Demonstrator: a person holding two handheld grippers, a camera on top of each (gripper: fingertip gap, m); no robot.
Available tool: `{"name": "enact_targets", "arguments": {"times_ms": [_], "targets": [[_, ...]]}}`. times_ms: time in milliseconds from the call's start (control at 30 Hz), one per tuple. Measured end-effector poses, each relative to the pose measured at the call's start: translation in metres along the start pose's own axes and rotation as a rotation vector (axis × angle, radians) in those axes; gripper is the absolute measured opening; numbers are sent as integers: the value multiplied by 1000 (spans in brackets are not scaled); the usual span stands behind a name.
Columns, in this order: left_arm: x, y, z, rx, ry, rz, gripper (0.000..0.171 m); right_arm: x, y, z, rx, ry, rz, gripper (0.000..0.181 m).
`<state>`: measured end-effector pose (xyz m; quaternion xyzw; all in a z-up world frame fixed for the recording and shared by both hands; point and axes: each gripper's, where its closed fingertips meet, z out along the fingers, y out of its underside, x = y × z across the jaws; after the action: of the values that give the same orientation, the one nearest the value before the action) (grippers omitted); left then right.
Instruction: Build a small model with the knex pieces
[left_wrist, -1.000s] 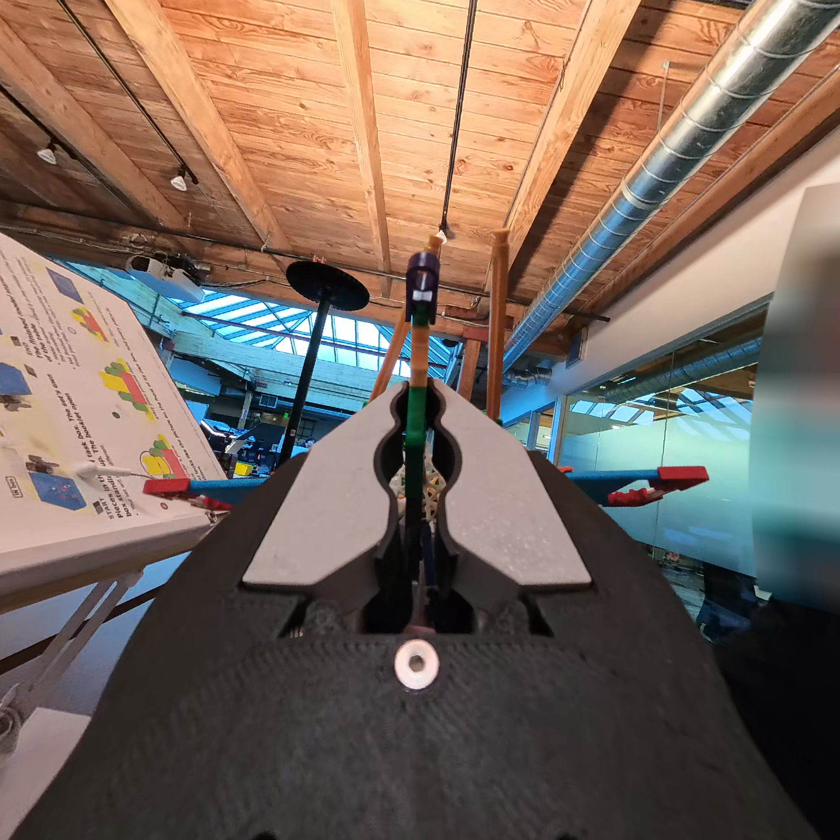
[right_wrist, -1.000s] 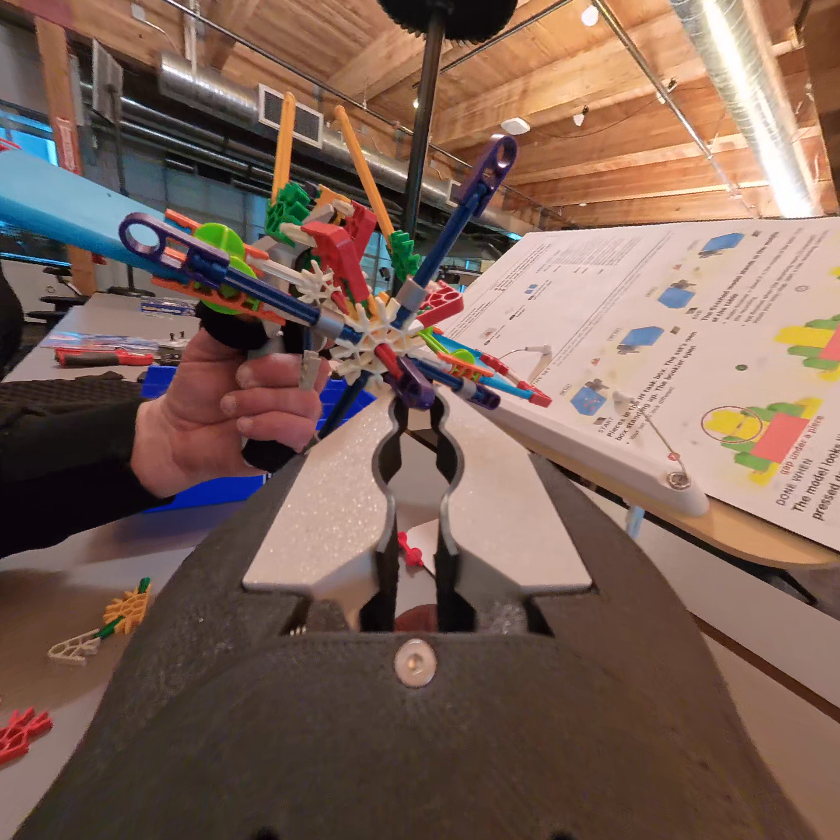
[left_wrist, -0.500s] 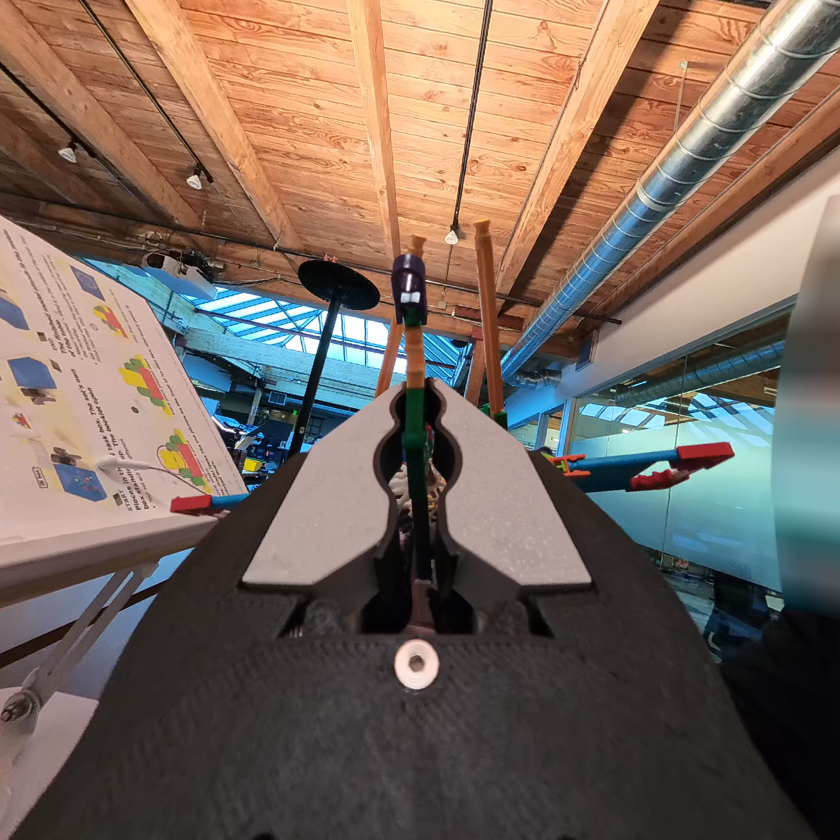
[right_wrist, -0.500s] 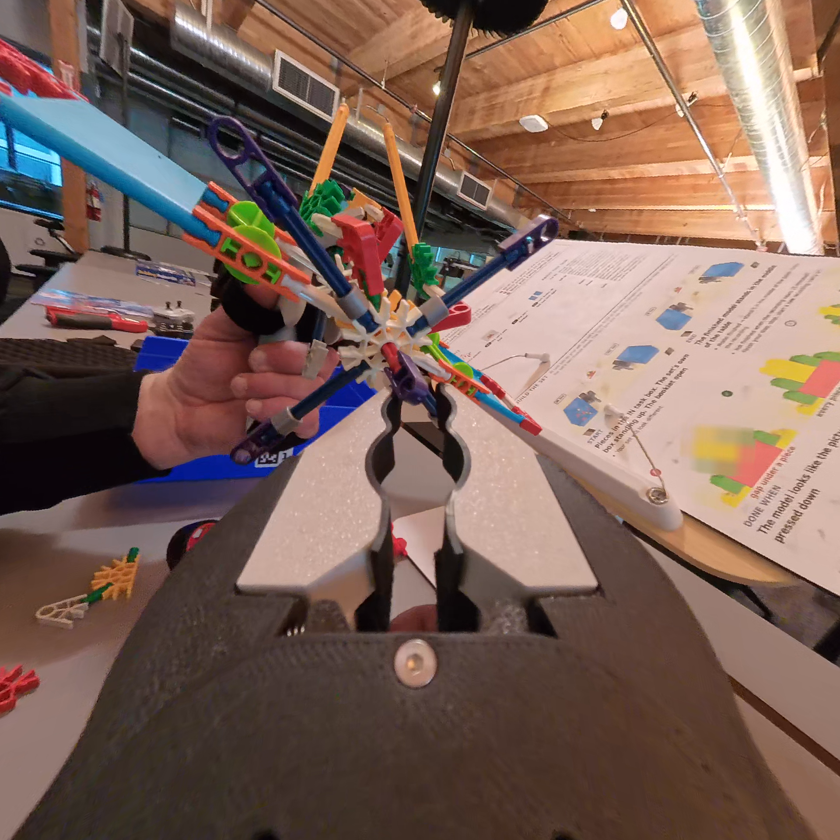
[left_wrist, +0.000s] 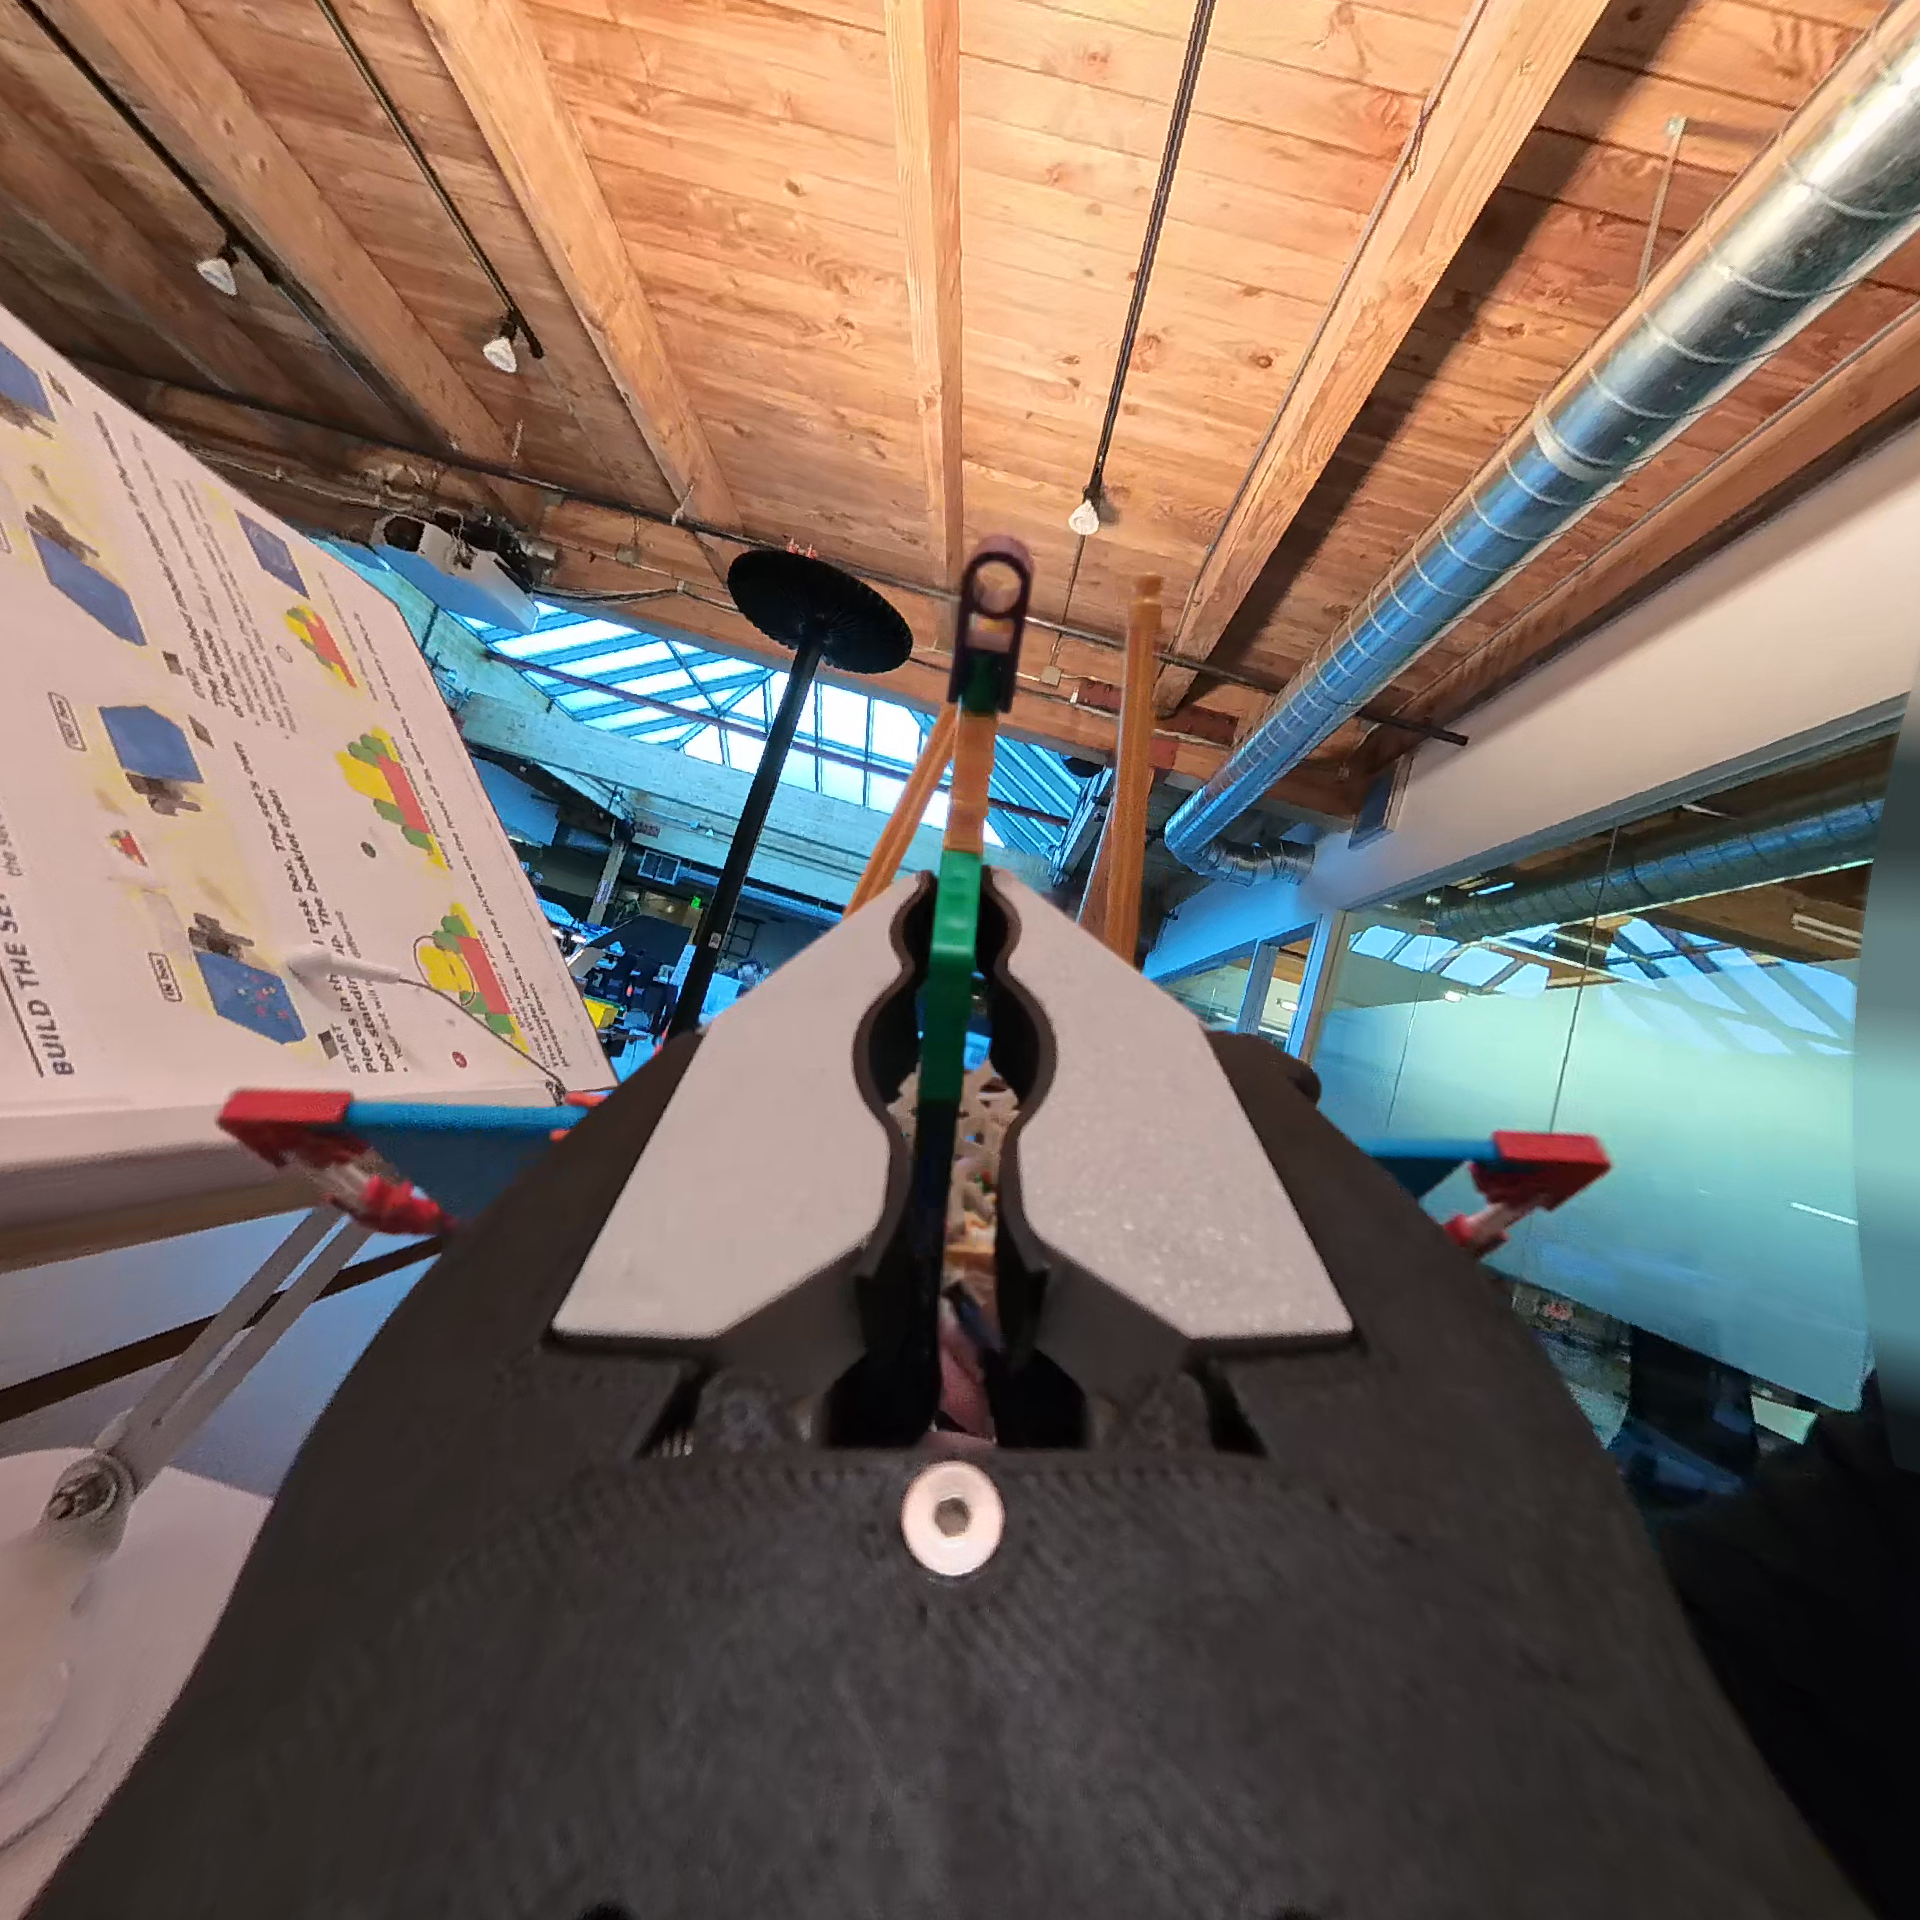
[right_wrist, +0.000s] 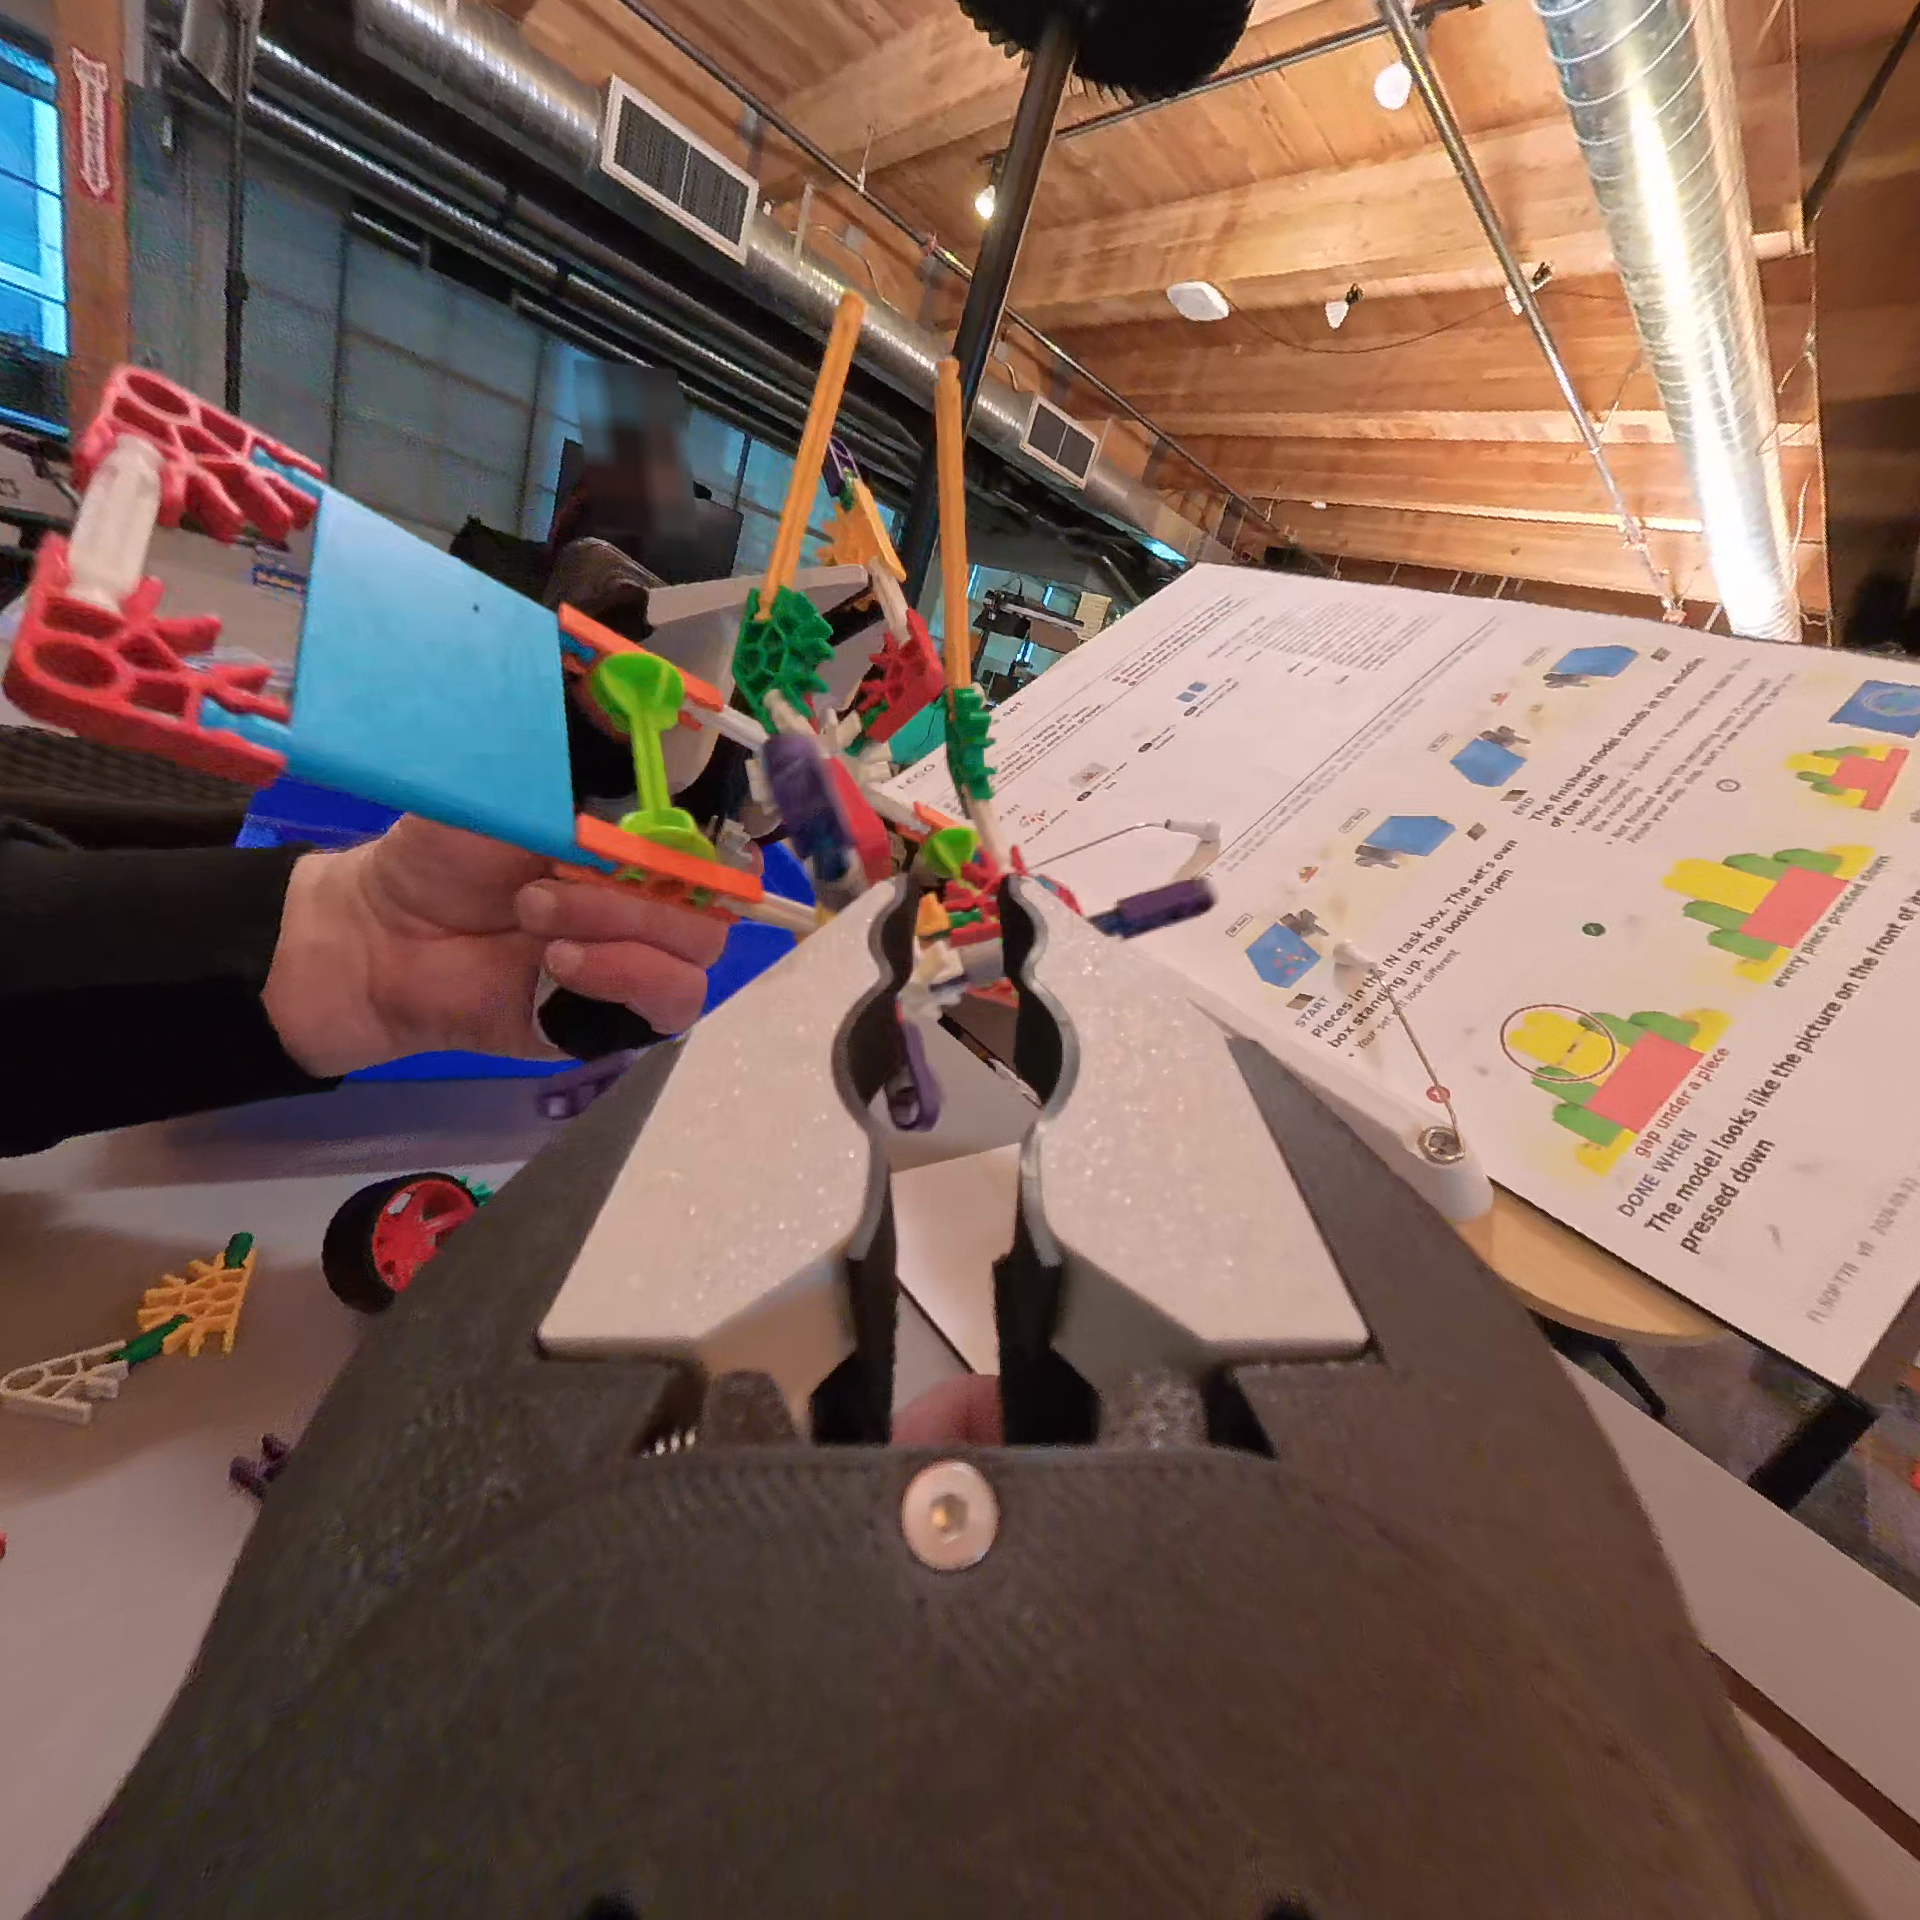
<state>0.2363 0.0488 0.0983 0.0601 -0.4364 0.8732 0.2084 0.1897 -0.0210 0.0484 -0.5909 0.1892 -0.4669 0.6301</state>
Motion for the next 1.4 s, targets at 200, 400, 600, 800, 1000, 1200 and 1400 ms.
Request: {"name": "enact_targets", "arguments": {"times_ms": [200,400,600,800,1000,1200,1400], "targets": [[3,5,2,-12,22,-8,4,-1,5,2,-23,-1,-5,24],[10,-2,1,11,49,4,4,2,13,-1,-36,-67,147,31],[11,-4,0,24,53,5,4,-11,13,-3,-41,-165,192,28],[13,-9,-1,45,59,8,4,-11,26,-5,-107,-224,296,30],[15,-2,3,32,68,-2,4,-22,34,1,-150,-238,268,8],[11,-1,2,25,56,-14,4,-21,32,0,-137,-244,259,7],[14,-4,-1,0,69,0,4,-30,25,1,-104,-313,367,5]]}}
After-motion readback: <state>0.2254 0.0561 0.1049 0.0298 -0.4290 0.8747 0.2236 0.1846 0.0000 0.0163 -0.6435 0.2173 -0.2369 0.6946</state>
